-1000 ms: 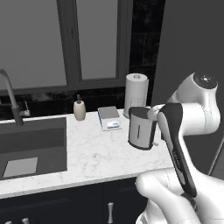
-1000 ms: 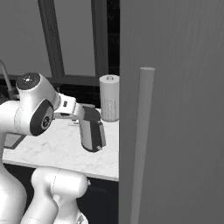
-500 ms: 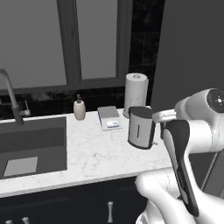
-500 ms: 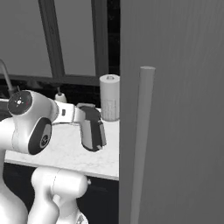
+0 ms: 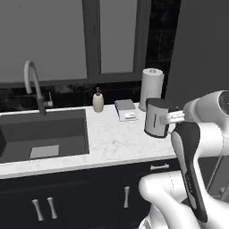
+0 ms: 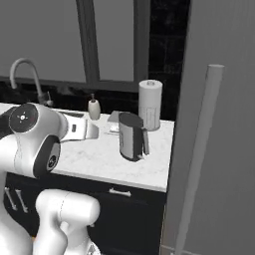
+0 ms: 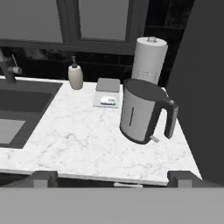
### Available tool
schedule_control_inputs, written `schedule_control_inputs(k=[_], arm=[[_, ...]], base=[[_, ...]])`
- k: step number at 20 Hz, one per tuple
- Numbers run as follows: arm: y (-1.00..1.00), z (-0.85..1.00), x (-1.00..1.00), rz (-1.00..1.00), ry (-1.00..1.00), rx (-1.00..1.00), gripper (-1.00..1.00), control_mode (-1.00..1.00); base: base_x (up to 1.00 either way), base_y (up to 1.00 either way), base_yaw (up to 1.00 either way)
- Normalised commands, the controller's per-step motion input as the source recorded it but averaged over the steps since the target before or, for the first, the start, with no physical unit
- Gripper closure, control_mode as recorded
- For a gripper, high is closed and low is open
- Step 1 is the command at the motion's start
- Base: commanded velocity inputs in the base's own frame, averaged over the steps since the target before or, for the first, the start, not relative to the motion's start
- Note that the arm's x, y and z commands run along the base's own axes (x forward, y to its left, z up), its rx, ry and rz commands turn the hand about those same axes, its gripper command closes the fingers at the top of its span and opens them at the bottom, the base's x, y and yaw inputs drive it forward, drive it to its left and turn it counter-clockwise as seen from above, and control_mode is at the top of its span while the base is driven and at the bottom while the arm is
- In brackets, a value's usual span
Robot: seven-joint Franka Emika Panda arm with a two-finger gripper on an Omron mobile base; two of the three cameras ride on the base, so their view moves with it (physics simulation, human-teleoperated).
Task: Navigate to the toaster oven.
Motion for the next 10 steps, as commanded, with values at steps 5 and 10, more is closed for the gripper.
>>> schedule_control_inputs(k=[5,10], arm=[[0.0,0.0,0.0,0.0,0.0,0.0,-1.0,1.0],[0.0,0.0,0.0,0.0,0.0,0.0,-1.0,1.0]], base=[[-0.04,0.98,0.55],[0.0,0.68,0.76]])
